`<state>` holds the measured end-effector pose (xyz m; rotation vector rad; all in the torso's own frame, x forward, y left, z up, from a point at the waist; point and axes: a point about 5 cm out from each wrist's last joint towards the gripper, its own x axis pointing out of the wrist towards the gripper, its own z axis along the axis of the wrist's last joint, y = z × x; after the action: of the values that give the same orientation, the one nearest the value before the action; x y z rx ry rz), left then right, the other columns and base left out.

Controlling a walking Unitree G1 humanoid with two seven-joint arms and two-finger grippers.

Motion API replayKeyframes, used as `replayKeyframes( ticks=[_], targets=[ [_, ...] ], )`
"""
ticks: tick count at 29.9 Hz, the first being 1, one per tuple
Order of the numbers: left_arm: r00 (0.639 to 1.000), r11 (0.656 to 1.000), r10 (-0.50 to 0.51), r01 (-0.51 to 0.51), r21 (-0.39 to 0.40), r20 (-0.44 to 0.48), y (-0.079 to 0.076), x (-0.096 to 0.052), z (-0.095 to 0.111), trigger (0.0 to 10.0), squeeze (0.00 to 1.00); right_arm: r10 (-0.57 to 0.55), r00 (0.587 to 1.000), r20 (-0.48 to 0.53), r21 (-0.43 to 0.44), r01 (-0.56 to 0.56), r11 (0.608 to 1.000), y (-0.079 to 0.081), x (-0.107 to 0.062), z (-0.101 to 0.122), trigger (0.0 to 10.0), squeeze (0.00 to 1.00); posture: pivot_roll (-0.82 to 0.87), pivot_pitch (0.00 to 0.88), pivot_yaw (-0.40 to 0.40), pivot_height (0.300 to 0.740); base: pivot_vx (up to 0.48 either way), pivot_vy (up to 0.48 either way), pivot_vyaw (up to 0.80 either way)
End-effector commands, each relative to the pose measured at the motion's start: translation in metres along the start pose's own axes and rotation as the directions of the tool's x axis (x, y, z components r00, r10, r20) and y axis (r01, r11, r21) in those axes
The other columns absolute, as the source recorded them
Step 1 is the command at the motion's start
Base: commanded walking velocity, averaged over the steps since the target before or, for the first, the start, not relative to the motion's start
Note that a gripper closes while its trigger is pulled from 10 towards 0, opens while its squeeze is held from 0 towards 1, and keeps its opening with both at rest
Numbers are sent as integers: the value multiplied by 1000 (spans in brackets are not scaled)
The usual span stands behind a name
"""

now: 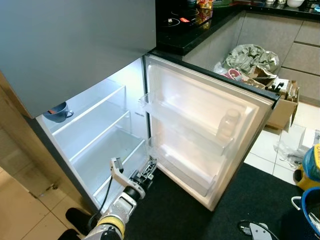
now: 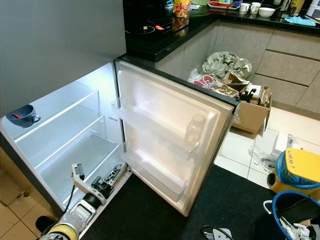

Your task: Restocking fridge

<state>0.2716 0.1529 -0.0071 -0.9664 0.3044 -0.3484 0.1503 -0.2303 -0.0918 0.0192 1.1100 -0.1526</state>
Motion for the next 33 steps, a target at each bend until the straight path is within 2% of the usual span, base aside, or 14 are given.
replayKeyframes(
  ticks=[1,4,6,7,8,9,10,13,15,19,22,28,33],
  targets=[
    [977,976,205,-200,91,-54,26,-25,-6,10000,0,0,999,41,32,-1,999,-2,0,8,10000,0,-1,0,4,740,0,0,0],
    [929,922,361,-342,180,-81,44,-47,-10,10000,0,3,998,70,45,-6,999,-3,0,15,10000,0,-5,0,5,740,0,0,0],
    [849,846,516,-487,217,-108,63,-76,-17,10000,0,9,996,91,44,-13,999,-2,0,20,10000,0,-5,0,5,740,0,0,0],
    [849,846,516,-487,217,-108,63,-76,-17,10000,0,9,996,91,44,-13,999,-2,0,20,10000,0,-5,0,5,740,0,0,0],
    [815,815,567,-534,224,-120,69,-87,-21,10000,0,12,995,97,41,-16,999,-2,0,22,10000,0,-5,0,5,740,0,0,0],
    [815,815,567,-534,224,-120,69,-87,-21,10000,0,12,995,97,41,-16,999,-2,0,22,10000,0,-5,0,5,740,0,0,0],
    [751,759,645,-609,231,-142,79,-109,-29,10000,0,19,995,94,10,-20,1000,0,0,22,10000,0,-6,0,3,740,0,0,0],
    [732,742,666,-628,237,-146,81,-115,-32,10000,0,22,995,93,-3,-22,1000,0,1,22,10000,0,-6,0,3,740,0,0,0],
    [668,692,720,-673,263,-186,87,-138,-46,10000,0,43,996,81,-55,-39,998,5,1,20,10000,0,-6,0,2,740,0,0,0],
    [648,679,733,-680,275,-206,87,-145,-55,10000,0,49,996,74,-67,-44,997,6,1,18,10000,0,-1,0,-3,740,0,0,0],
    [646,677,735,-682,276,-208,87,-144,-57,10000,0,72,993,90,-82,-65,995,8,1,21,10000,0,2,0,-4,740,0,0,0],
    [657,691,722,-661,293,-219,83,-134,-60,10000,0,132,983,124,-172,-110,979,17,1,34,10000,0,2,0,-4,740,0,0,0],
    [687,719,689,-610,333,-230,77,-120,-61,10000,0,169,979,117,-240,-137,961,25,1,40,10000,0,0,0,-8,740,0,0,0]
  ],
)
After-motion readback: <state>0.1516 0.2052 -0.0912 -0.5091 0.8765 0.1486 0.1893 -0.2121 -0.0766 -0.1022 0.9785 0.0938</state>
